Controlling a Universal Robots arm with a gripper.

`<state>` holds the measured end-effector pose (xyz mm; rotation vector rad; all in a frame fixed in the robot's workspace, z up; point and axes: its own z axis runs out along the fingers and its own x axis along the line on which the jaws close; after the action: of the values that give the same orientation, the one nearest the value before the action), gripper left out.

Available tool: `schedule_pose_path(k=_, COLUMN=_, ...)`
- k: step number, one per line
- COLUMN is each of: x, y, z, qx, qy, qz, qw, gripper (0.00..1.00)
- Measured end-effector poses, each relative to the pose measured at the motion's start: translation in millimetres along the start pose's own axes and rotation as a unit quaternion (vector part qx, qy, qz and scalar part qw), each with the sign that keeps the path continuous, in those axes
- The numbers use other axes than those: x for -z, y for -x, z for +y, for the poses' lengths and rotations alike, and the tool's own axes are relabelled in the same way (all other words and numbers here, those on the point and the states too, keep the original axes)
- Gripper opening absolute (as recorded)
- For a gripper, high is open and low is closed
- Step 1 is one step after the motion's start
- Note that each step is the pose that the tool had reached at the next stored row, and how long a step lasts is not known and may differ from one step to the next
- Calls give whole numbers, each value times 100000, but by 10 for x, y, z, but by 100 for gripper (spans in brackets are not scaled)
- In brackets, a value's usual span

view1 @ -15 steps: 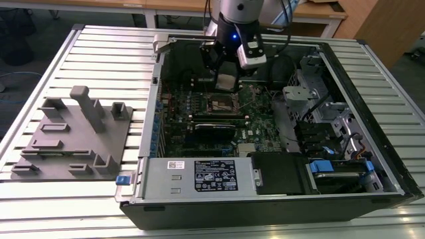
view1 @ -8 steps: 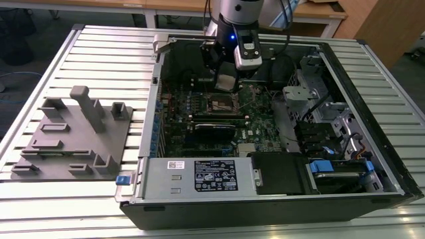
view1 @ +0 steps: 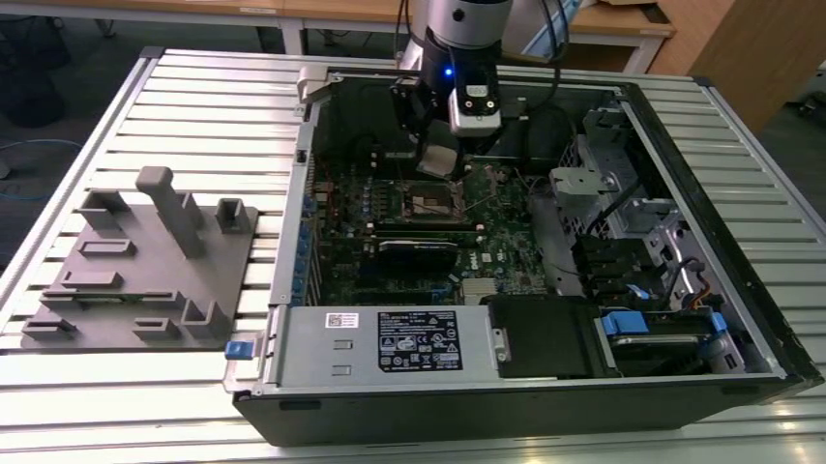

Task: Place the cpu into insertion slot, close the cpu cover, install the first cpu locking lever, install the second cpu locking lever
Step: 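Place the cpu into insertion slot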

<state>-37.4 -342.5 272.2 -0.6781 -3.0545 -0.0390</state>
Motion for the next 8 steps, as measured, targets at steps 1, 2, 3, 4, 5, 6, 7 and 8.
schedule_pose_path(k=1, x=0, y=0, z=0, qx=-3, qy=3, qz=-1, qw=100000, gripper=54)
schedule_pose_path(k=2, x=0, y=0, z=0, qx=-7, qy=4, qz=-1, qw=100000, gripper=54)
schedule_pose_path(k=3, x=0, y=0, z=0, qx=-8, qy=3, qz=-1, qw=100000, gripper=54)
schedule_pose_path(k=4, x=0, y=0, z=0, qx=-11, qy=4, qz=-2, qw=100000, gripper=54)
schedule_pose_path(k=5, x=0, y=0, z=0, qx=-14, qy=5, qz=-1, qw=100000, gripper=54)
schedule_pose_path(k=6, x=0, y=0, z=0, qx=-63, qy=8, qz=-1, qw=100000, gripper=54)
schedule_pose_path(k=7, x=0, y=0, z=0, qx=-297, qy=8, qz=-7, qw=100000, gripper=54)
schedule_pose_path(k=8, x=-1, y=0, z=0, qx=-727, qy=16, qz=-17, qw=99997, gripper=54)
